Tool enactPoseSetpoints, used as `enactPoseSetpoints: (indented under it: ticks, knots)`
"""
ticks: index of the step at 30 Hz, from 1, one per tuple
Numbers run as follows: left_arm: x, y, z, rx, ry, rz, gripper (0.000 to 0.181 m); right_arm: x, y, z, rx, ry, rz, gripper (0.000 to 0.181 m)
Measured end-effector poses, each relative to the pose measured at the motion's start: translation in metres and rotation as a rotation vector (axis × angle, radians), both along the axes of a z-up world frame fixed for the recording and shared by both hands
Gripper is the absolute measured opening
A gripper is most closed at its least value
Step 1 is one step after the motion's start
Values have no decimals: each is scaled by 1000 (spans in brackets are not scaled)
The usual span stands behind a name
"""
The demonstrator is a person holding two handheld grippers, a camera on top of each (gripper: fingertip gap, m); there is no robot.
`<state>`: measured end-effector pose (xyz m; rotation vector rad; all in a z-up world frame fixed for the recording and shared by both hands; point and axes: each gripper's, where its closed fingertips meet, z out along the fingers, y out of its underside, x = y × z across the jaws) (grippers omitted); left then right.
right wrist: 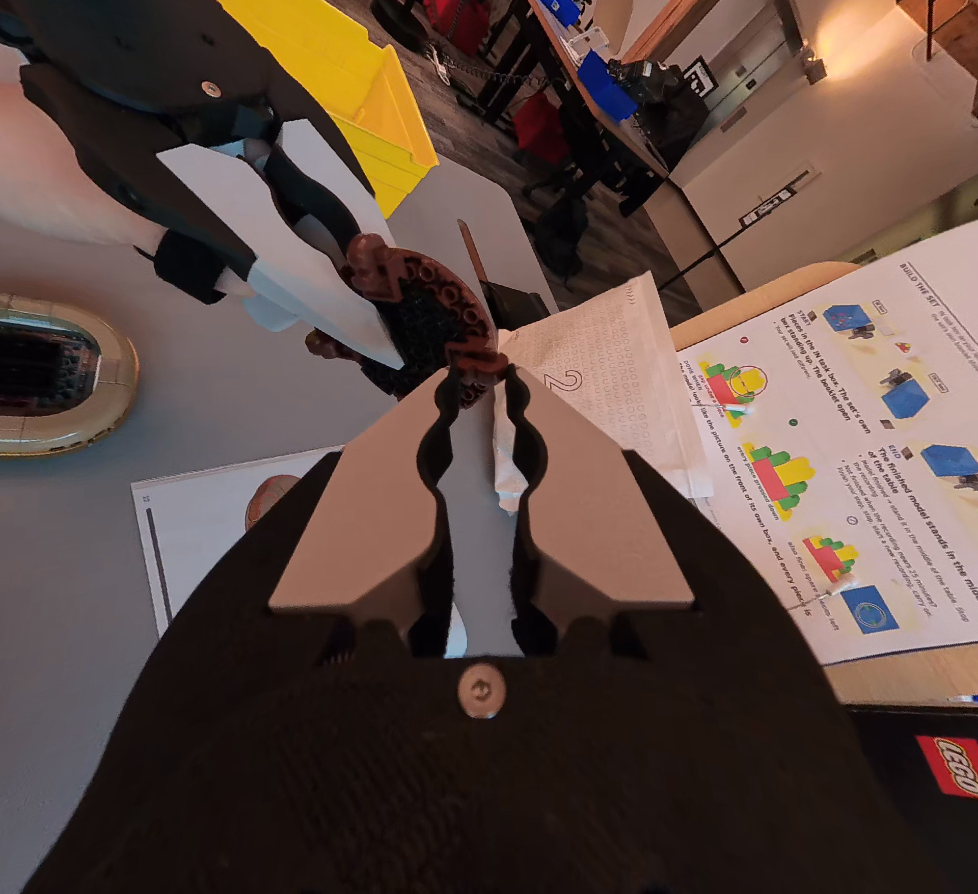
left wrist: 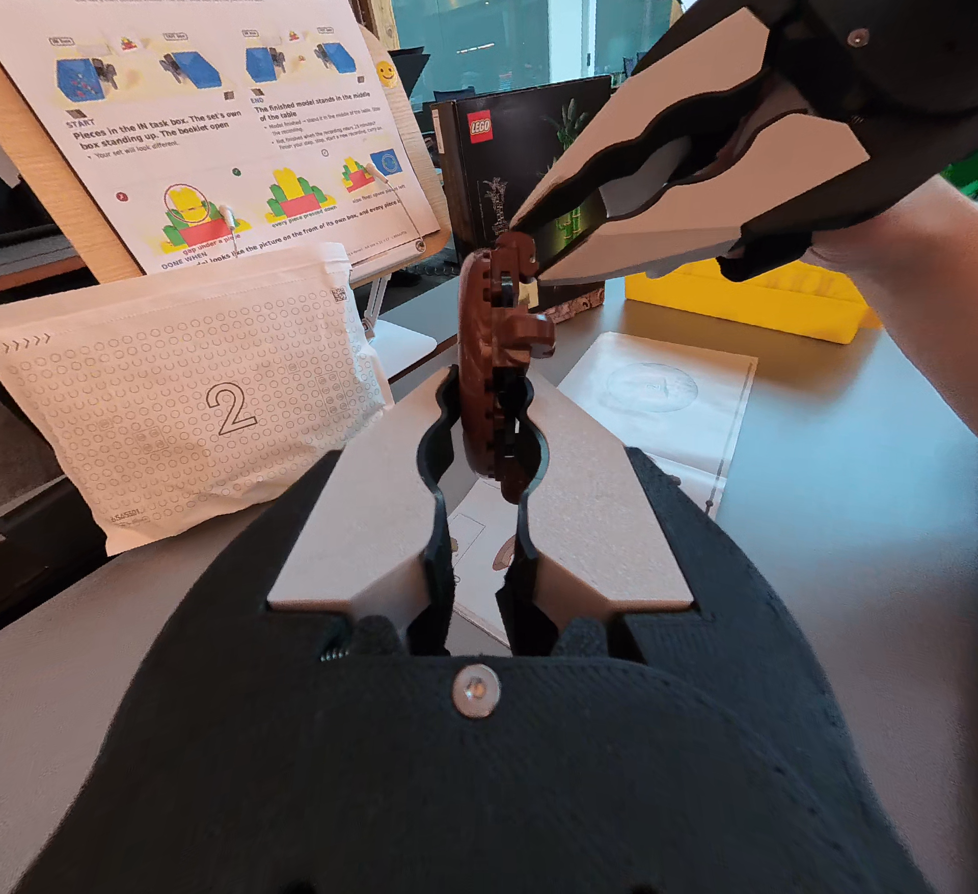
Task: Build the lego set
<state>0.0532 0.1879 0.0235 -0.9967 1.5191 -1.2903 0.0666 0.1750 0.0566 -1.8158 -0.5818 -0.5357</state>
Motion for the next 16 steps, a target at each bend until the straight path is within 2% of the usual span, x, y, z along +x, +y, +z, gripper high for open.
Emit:
enactPoseSetpoints:
  ticks: [1, 12, 16]
  knots:
    - [0, -1, 0, -1, 1, -6, 17, 0, -1, 0, 1, 5, 10, 16]
    - [-2, -3, 3, 2, -20, -36, 17, -3, -4, 3, 18, 64, 60, 15]
    - [-4, -3, 8, 4, -43, -27, 17, -5, -3, 7, 44, 21, 57, 16]
